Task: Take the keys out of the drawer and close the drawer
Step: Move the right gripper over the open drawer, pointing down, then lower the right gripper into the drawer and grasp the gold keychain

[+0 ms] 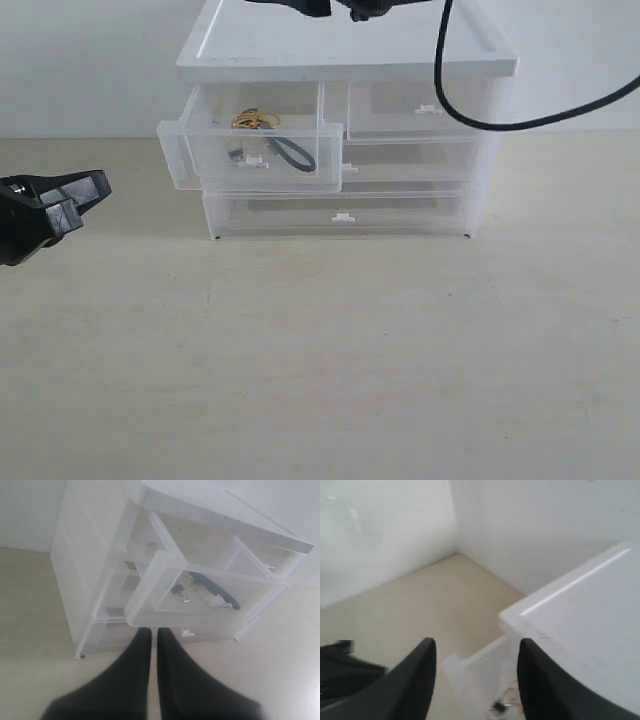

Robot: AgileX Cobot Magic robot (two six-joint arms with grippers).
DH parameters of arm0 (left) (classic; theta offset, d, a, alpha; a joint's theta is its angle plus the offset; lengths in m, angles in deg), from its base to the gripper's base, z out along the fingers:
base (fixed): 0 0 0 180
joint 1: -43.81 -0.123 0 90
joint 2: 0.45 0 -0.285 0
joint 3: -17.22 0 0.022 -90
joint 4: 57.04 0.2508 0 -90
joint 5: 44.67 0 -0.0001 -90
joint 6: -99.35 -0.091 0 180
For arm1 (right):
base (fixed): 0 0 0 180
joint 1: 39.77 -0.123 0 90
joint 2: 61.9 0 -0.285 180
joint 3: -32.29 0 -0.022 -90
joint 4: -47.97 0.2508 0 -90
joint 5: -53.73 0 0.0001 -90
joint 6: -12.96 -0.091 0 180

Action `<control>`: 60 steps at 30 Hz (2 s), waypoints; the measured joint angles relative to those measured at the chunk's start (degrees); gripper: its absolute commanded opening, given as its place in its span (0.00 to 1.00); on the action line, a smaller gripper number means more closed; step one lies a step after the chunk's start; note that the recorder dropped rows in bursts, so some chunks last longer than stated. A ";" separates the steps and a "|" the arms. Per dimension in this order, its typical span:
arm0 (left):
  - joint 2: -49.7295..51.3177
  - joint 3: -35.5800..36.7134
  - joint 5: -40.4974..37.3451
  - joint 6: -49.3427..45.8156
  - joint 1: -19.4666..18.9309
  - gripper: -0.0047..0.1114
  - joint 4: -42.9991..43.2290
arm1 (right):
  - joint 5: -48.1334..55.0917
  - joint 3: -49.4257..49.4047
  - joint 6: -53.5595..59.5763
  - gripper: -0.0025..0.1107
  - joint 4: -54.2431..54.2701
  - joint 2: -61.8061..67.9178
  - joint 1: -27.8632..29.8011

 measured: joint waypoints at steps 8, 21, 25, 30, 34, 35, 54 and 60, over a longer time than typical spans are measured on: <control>0.00 0.00 0.00 0.00 0.00 0.08 0.00 | 42.67 -3.53 54.00 0.41 33.63 -4.56 -8.90; 0.00 0.00 0.00 0.00 0.00 0.08 0.00 | 85.60 13.95 95.11 0.41 91.13 -2.55 -10.80; 0.00 0.00 0.00 0.00 0.00 0.08 0.00 | 91.73 20.36 95.53 0.41 92.02 1.02 -10.80; 0.00 0.00 0.00 0.00 0.00 0.08 0.00 | 95.26 27.17 94.63 0.41 94.06 7.75 -10.80; 0.00 0.00 0.00 0.00 0.00 0.08 0.00 | 95.18 31.52 94.51 0.41 98.30 12.35 -10.80; 0.00 0.00 0.00 0.00 0.00 0.08 0.00 | 94.90 32.38 94.51 0.41 99.44 13.29 -10.80; 0.00 0.00 0.00 0.00 0.00 0.08 0.00 | 92.41 47.53 91.54 0.41 105.81 28.41 -10.80; 0.00 0.00 0.00 0.00 0.00 0.08 0.00 | 92.18 49.13 91.43 0.41 105.93 31.31 -10.80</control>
